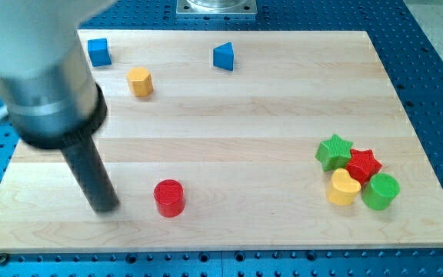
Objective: Move the red circle to the left of the green star
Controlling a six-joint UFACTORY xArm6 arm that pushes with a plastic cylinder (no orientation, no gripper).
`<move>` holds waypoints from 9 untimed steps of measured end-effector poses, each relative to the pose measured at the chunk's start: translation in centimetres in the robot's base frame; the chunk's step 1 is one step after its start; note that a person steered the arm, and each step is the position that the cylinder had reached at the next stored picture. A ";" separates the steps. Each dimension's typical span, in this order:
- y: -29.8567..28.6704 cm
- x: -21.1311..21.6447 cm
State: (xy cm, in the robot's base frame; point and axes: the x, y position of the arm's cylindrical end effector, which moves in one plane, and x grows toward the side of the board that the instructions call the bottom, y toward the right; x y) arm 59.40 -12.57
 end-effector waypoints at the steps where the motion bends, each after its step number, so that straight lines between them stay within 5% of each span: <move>1: 9.9 -1.0; 2: 10.6 -3.1; 3: 6.0 0.3; 4: 3.6 -6.5; 6: 18.9 -8.0; 9: 21.4 -9.5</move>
State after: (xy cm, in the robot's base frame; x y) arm 49.86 8.82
